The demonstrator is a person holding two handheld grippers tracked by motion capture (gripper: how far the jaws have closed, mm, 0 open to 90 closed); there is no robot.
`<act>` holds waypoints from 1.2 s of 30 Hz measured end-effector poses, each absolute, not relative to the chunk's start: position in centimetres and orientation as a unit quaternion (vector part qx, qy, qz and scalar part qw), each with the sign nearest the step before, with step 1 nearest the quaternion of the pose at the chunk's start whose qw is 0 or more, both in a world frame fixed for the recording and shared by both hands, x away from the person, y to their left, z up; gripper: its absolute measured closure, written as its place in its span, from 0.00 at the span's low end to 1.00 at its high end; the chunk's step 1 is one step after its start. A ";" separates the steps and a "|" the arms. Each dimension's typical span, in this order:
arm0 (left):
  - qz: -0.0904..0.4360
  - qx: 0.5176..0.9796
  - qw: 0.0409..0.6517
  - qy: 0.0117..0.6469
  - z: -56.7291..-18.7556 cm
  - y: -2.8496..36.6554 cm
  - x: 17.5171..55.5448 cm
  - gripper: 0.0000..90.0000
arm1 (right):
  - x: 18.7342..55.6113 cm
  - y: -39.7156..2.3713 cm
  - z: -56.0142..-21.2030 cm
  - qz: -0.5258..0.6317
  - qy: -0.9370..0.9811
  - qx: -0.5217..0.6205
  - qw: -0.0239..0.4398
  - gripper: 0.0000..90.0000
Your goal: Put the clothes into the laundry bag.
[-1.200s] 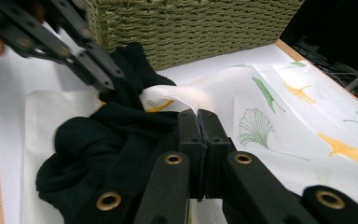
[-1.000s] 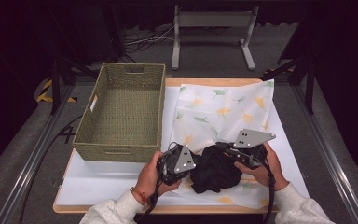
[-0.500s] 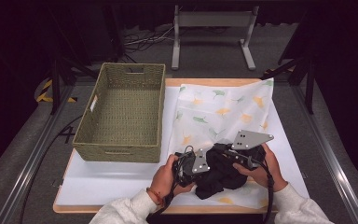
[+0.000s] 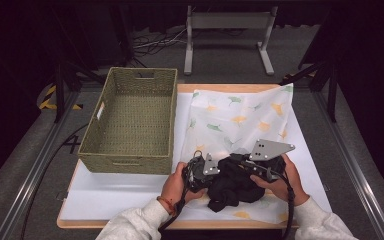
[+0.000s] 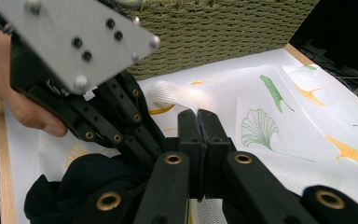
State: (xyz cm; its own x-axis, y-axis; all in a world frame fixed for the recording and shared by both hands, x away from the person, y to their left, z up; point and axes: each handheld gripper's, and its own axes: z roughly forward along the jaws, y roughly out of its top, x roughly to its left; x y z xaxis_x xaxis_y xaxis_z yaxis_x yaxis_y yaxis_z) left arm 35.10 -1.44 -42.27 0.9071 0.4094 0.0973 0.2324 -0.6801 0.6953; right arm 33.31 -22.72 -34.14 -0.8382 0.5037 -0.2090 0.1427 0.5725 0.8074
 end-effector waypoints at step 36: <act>0.105 0.896 0.410 0.136 -40.6 -3.5 31.8 0.35 | 33.4 -22.8 -34.1 0.424 0.858 0.193 0.216 1.00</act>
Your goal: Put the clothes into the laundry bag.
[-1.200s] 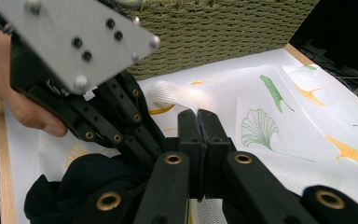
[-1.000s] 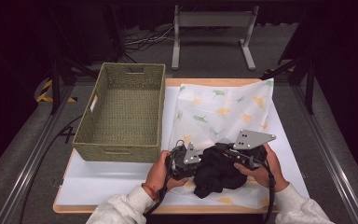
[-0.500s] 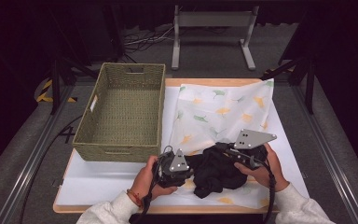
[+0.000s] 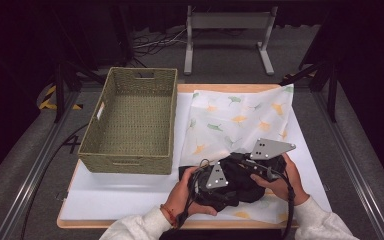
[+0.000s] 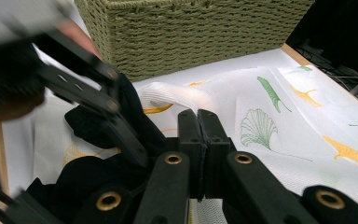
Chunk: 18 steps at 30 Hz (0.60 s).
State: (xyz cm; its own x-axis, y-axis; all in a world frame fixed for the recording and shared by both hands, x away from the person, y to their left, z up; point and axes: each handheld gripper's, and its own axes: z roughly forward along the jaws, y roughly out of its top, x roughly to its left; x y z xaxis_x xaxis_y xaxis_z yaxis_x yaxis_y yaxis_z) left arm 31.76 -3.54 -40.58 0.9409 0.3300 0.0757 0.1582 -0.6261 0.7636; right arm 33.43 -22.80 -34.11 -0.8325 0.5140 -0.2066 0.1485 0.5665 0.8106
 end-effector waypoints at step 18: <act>0.155 0.909 0.350 0.166 -42.3 -5.5 33.9 0.73 | 33.5 -22.9 -34.2 0.423 0.859 0.192 0.214 1.00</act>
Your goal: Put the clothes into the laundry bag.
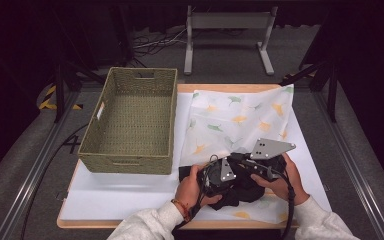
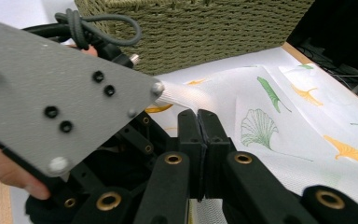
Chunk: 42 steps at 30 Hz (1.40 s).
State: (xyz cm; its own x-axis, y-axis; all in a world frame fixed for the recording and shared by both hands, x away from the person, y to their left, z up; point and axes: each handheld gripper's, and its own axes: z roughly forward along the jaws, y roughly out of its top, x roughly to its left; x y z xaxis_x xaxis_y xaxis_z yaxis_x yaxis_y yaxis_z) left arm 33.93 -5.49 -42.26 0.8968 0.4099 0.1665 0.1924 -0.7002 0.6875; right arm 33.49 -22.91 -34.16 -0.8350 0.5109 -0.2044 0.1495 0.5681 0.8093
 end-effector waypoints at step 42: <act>0.099 0.889 0.424 0.145 -41.7 -1.9 31.3 0.48 | 33.5 -22.9 -34.2 0.420 0.858 0.200 0.217 1.00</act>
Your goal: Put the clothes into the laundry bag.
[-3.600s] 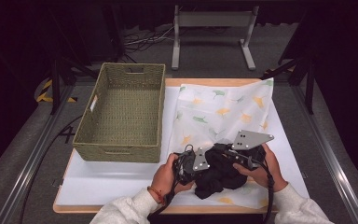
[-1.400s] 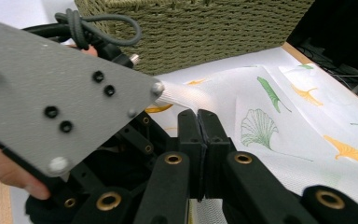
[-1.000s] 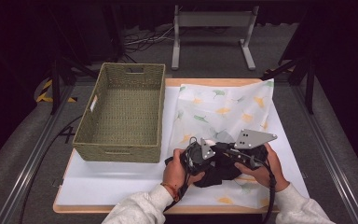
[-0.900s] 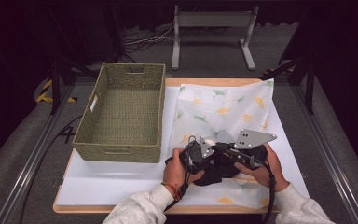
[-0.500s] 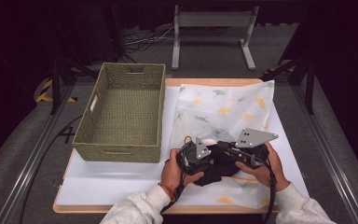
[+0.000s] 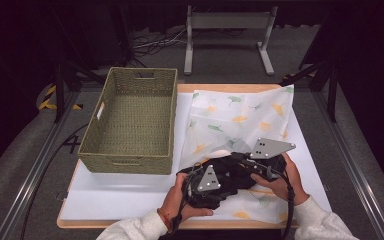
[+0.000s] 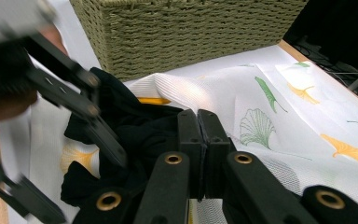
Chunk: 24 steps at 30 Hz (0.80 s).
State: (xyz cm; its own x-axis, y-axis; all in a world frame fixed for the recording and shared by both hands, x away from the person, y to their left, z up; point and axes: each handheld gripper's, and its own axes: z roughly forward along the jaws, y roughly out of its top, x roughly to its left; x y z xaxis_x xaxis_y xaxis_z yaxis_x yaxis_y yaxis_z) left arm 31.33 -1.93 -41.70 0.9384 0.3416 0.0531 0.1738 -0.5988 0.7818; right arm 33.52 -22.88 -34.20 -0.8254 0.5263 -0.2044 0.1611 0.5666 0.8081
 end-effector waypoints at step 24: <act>0.160 0.880 0.380 0.235 -42.9 -5.4 35.9 0.90 | 33.7 -23.3 -34.4 0.418 0.859 0.207 0.210 1.00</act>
